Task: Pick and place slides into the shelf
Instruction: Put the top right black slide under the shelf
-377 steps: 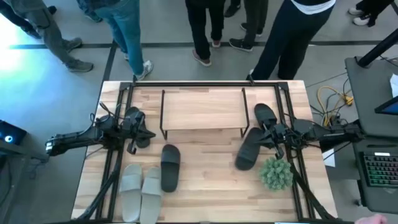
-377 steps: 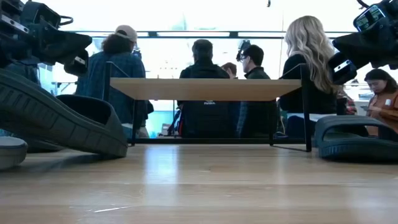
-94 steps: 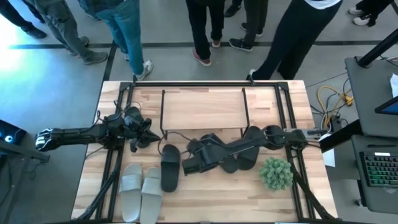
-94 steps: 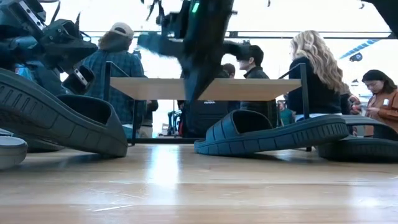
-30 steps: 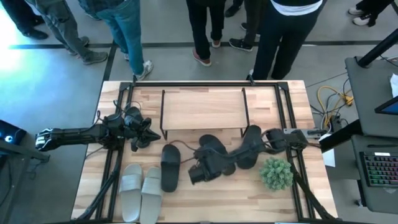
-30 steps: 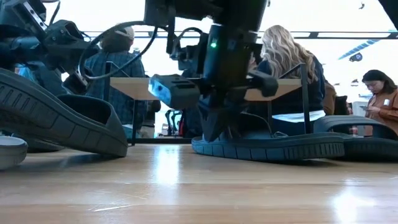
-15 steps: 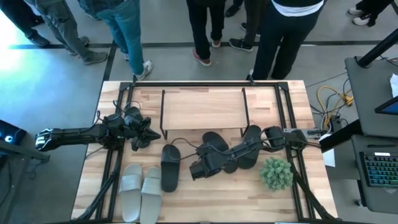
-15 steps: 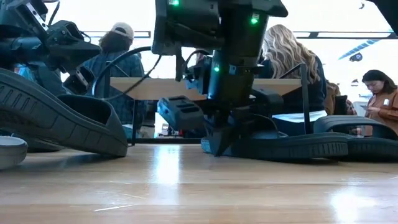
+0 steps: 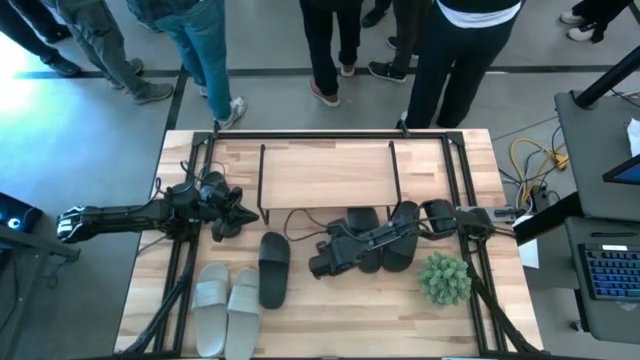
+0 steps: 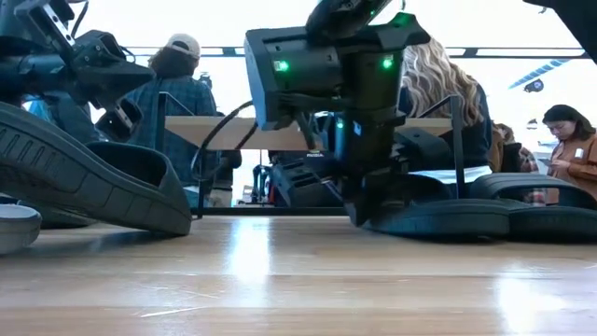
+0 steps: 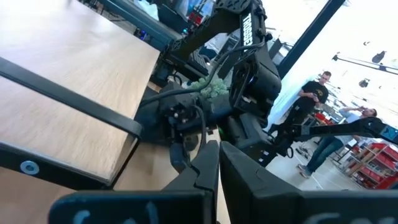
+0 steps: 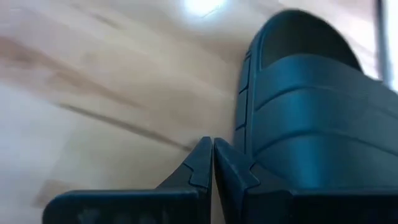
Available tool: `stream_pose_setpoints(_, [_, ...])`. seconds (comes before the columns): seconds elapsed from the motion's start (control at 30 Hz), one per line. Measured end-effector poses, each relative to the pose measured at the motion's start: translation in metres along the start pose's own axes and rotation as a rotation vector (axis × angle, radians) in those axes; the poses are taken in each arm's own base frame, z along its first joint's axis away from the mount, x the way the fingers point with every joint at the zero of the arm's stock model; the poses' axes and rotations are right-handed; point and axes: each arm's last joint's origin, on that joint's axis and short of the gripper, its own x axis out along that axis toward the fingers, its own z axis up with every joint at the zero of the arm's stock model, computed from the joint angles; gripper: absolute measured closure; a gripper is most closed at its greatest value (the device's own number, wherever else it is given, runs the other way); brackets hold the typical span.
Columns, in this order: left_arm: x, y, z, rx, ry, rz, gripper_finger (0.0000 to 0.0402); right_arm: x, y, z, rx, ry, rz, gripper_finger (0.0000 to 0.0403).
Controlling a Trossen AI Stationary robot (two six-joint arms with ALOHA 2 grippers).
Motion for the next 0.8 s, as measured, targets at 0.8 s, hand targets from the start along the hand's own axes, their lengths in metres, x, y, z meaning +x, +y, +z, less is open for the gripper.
stream_pose_setpoints(0.8, [0.000,-0.001,0.002,0.005,-0.019,-0.008,0.0402,-0.105,0.003,-0.064,0.010,0.400,0.238,0.0394])
